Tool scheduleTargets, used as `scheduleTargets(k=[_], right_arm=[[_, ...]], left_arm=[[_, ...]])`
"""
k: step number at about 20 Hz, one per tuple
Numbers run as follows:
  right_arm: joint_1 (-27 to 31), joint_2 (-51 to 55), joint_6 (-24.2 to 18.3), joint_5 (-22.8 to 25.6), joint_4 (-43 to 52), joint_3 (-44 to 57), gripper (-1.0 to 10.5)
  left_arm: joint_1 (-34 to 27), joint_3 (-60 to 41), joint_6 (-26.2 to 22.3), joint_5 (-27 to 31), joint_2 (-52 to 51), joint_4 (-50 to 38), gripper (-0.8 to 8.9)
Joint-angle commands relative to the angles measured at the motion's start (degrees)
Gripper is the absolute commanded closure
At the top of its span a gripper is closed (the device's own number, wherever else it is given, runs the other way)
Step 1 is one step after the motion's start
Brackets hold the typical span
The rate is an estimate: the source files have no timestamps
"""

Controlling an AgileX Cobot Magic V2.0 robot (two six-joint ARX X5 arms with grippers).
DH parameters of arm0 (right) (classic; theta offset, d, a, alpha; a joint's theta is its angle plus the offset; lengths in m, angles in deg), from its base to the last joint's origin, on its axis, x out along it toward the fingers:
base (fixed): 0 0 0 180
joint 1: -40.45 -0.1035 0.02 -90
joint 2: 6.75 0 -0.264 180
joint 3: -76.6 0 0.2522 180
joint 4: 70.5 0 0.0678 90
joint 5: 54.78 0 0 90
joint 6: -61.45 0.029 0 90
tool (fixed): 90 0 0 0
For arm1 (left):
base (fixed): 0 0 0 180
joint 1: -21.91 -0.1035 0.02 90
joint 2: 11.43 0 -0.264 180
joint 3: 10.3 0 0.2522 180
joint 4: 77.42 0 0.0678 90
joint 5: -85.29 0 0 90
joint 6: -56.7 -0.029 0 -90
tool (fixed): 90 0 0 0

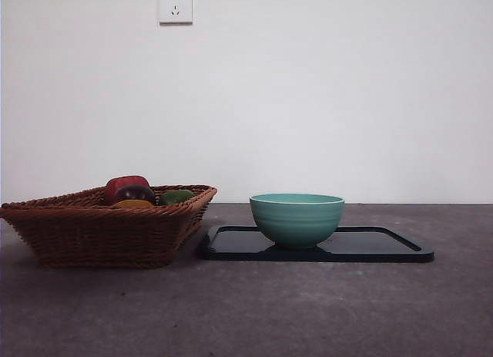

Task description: Pick up the wifruite, put it on the bowl, pick up the plate, put it on desk

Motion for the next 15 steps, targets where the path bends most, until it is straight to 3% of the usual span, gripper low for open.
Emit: scheduleTargets(k=[1,10,15], right_arm=[[-0.3,-5.3,0.4,-1.5,3.3,-0.5,3.6],[-0.3,-25.8,1.7,-4.4,13.2,-0.6,3.6],[1.1,-37.9,5.4,-9.2,15.4,-1.8,3.7]], left_arm=[[0.4,0.8,-0.9,-0.3,0.3,-0.8,2.51],[0.4,0.8,-0.9,-0.3,0.3,-0.8,2.51],[0.4,0.8,-0.9,-0.3,0.3,-0.8,2.51]])
